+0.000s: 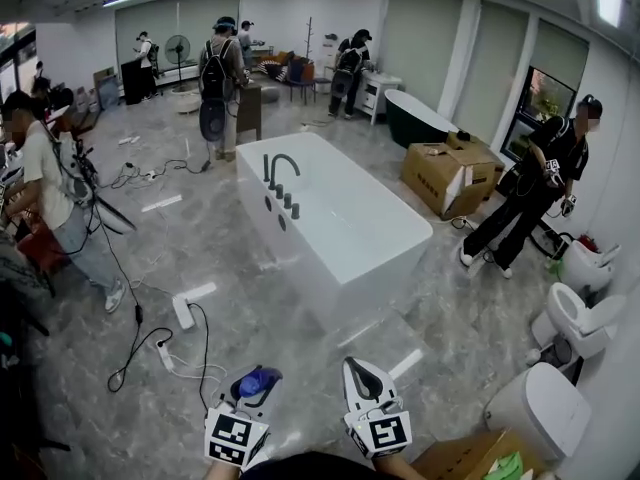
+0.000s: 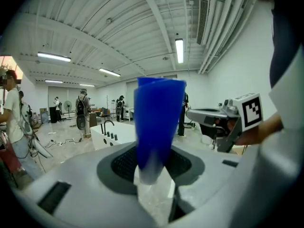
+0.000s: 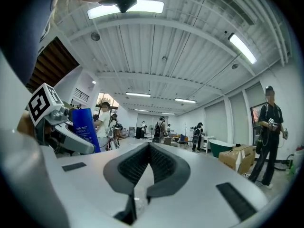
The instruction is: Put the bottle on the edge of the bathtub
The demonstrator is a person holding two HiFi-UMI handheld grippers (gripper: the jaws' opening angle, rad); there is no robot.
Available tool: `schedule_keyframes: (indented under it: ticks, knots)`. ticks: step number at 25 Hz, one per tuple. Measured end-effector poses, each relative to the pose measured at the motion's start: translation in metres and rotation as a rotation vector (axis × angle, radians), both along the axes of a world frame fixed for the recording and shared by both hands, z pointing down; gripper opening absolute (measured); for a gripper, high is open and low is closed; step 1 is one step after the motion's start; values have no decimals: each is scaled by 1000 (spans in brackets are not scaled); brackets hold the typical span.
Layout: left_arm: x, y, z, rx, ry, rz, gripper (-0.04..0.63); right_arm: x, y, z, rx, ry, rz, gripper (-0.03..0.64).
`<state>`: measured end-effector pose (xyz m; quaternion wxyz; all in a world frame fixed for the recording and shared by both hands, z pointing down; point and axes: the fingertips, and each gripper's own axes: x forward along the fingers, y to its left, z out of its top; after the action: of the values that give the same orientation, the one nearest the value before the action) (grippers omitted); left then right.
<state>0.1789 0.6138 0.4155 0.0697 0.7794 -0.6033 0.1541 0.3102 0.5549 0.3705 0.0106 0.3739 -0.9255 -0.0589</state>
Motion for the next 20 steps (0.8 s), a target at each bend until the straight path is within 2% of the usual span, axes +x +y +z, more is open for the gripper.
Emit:
schedule_keyframes:
  ticks: [10,15,20]
  knots:
    - [1,-39,-9,42,-19,-91,155,10,-53,-1,13,-44,-49,17]
    - [-18,-61,-7,25,-11,-134,155,-5,-83,5,-1,-32,-75,17]
    - [-44,-109,-8,53,-22,-163,155,-33,-128,5,10,-22,-101,17]
